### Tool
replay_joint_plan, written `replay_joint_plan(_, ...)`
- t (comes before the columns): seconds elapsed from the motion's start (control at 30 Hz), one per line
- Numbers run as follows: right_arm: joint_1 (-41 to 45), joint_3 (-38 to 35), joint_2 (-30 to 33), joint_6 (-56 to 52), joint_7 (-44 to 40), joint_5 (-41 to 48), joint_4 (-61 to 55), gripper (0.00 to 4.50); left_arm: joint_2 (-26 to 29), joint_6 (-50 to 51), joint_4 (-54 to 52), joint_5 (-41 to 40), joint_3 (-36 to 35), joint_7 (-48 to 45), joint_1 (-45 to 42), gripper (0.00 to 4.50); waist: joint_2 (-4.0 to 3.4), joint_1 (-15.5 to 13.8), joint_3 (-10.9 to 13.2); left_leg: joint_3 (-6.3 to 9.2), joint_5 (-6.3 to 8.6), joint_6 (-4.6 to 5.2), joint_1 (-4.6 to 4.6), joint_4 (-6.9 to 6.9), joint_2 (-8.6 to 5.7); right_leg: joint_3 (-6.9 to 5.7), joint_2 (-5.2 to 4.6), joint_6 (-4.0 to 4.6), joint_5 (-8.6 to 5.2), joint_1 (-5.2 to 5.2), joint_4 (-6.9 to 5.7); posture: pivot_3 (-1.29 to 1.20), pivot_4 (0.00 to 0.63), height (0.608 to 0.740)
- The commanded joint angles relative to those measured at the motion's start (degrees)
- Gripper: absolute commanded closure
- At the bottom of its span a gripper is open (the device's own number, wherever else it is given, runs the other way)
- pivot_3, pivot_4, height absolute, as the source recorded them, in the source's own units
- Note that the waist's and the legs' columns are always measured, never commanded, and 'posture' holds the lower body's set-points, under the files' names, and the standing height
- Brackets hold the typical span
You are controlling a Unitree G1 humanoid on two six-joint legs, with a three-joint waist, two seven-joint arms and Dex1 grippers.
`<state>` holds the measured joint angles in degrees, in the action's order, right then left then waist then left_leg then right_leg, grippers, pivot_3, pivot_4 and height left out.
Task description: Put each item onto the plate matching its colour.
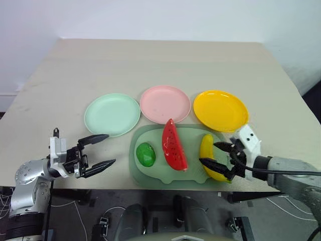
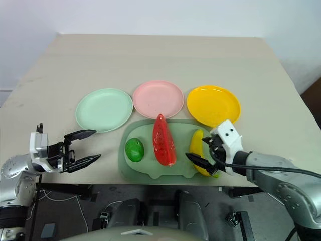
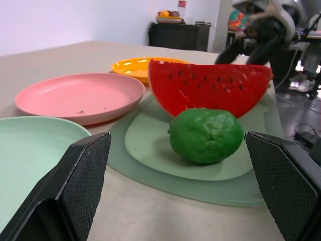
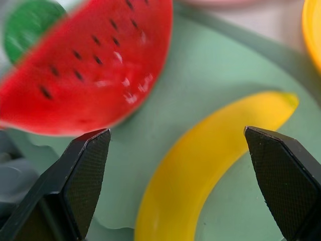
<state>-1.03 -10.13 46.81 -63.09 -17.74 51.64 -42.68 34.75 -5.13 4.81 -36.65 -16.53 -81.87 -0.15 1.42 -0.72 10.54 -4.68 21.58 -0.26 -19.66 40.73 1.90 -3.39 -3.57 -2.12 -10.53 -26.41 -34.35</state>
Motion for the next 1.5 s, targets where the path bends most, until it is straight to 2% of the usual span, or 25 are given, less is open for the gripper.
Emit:
replay_joint_plan(0.03, -0.26, 2.60, -0.40, 1.43, 2.03, -4.79, -1.57, 0.00, 0.12, 0.40, -1.86, -0.55, -0.48, 0.88, 0.57, 0.02, 0.01, 0.02, 0.00, 0.00, 0.00, 0.01, 0.00, 0.00, 0.00, 0.00, 0.00, -0.01, 0.01, 0.01, 0.01, 0.00, 0.150, 0.736)
replay_joint_plan(0.3, -0.05, 7.33, -1.41, 0.38, 3.39, -11.01, -0.15, 0.00, -0.48, 1.02, -5.39, -0.61, -0.27, 3.24, 2.87, 0.02, 0.01, 0.08, -0.01, 0.01, 0.00, 0.01, 0.03, 0.00, 0.02, 0.00, 0.02, -0.01, 0.00, 0.01, 0.00, 0.00, 0.150, 0.736)
replay_joint_plan(0.57, 2.45, 9.04, -0.76, -3.87, 2.04, -12.82, 1.45, 2.61, -0.49, 0.82, -4.30, -0.63, -0.13, 2.78, 2.59, 0.00, 0.03, 0.06, -0.02, 0.01, 0.01, 0.01, 0.03, 0.00, 0.02, -0.01, 0.02, -0.01, 0.00, 0.01, 0.01, 0.00, 0.150, 0.736)
replay_joint_plan(0.6, 3.27, 9.02, -0.61, -4.91, 1.80, -12.57, 1.67, 2.74, -0.41, 0.56, -3.64, -0.37, -0.08, 2.53, 2.27, 0.00, 0.04, 0.06, -0.02, 0.01, 0.01, 0.01, 0.03, 0.00, 0.02, -0.01, 0.02, -0.01, 0.00, 0.02, 0.01, 0.00, 0.150, 0.736)
replay_joint_plan(0.87, 13.29, 0.55, 1.06, -11.34, -6.67, -2.74, 4.18, 2.74, -0.30, -0.19, -1.59, -0.10, -0.33, 1.00, 2.16, 0.00, 0.03, 0.10, -0.02, 0.01, 0.01, 0.02, -0.03, 0.00, 0.03, -0.01, 0.03, -0.01, 0.00, -0.05, 0.01, 0.00, 0.150, 0.736)
replay_joint_plan(1.03, 23.72, -1.51, 2.00, -10.53, -9.98, -1.91, 11.90, 2.74, -0.38, -0.67, -0.50, -0.02, -0.40, 0.09, 2.48, 0.00, 0.01, 0.20, -0.01, 0.01, 0.01, 0.03, -0.06, 0.01, 0.02, -0.02, 0.02, -0.01, 0.01, -0.07, 0.03, 0.00, 0.150, 0.736)
replay_joint_plan(1.13, 28.46, 0.86, 1.68, -8.59, -9.79, -5.44, 17.43, 2.74, -0.43, -1.03, 0.24, 0.12, -0.33, -0.31, 2.37, 0.00, 0.01, 0.17, -0.01, 0.04, 0.01, 0.03, -0.07, 0.00, 0.03, -0.04, 0.04, 0.00, 0.01, -0.08, 0.03, 0.00, 0.150, 0.736)
replay_joint_plan(1.2, 32.95, 6.92, 0.23, -2.70, -8.74, -13.42, 27.88, 2.74, -0.92, -1.12, 0.88, -0.40, -0.63, 0.09, 1.42, 0.00, 0.02, 0.20, -0.01, 0.05, 0.01, 0.03, -0.16, 0.00, 0.02, -0.06, 0.04, -0.02, 0.02, -0.13, 0.03, 0.00, 0.150, 0.736)
replay_joint_plan(1.3, 36.96, 12.08, -3.02, 3.49, -6.40, -22.12, 41.29, 2.74, -1.44, -1.05, 1.00, -0.82, -1.04, 0.57, 1.22, 0.00, 0.03, 0.40, -0.02, 0.01, 0.01, 0.05, -0.25, 0.15, -0.01, -0.06, 0.01, -0.04, 0.09, -0.13, 0.04, 0.00, 0.150, 0.736)
replay_joint_plan(1.5, 39.91, 15.76, -6.53, 12.67, -7.29, -31.48, 54.61, 2.74, -2.02, -1.69, -0.13, -0.45, -0.92, 1.16, 2.67, 0.00, -0.09, 0.43, -0.04, -0.09, 0.00, 0.05, -0.73, 0.20, -0.03, -0.11, 0.01, -0.42, 0.33, -0.55, 0.02, 0.00, 0.150, 0.736)
